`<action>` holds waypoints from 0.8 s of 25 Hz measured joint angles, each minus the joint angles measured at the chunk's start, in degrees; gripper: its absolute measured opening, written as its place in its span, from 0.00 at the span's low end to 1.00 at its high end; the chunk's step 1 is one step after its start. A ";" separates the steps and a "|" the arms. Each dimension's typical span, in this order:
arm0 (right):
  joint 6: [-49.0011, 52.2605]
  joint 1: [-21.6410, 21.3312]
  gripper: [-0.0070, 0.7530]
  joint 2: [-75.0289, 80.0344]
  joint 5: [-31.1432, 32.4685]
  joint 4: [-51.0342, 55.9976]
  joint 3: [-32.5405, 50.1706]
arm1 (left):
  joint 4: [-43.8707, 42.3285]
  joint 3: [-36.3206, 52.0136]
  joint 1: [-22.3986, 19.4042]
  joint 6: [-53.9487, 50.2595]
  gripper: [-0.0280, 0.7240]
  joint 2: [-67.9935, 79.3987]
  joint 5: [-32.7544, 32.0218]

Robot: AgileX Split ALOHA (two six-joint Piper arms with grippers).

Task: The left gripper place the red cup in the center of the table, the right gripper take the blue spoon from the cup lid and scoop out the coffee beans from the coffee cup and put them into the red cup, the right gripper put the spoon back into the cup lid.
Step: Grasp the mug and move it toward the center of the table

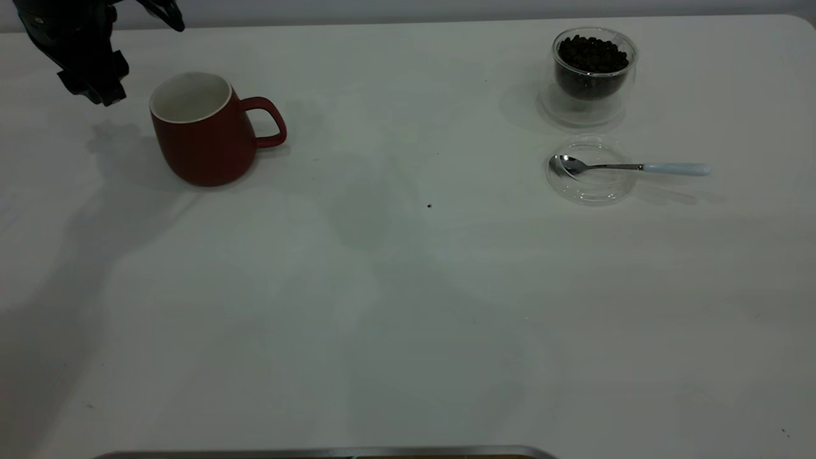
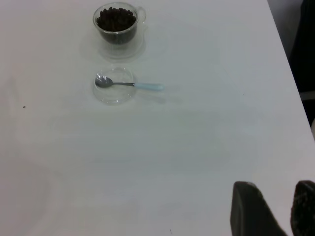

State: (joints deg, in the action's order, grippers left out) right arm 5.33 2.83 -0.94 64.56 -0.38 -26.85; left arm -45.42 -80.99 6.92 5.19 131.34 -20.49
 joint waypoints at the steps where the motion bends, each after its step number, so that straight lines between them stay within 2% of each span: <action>1: 0.00 0.00 0.33 0.00 0.00 0.00 0.00 | 0.74 0.00 0.12 0.00 0.77 0.00 -0.60; 9: 0.00 0.00 0.33 0.00 0.00 0.00 0.00 | 6.12 0.00 3.19 0.77 0.77 0.00 -8.41; 14: 0.00 0.00 0.33 0.00 0.00 0.00 0.00 | 6.63 0.00 5.94 2.68 0.77 0.00 -10.38; 20: 0.00 0.00 0.33 0.00 0.00 0.00 0.00 | 8.11 0.00 6.42 2.80 0.77 0.00 -12.10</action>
State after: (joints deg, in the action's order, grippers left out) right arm 5.33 2.83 -0.94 64.56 -0.38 -26.85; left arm -37.31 -80.99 13.35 7.99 131.34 -32.59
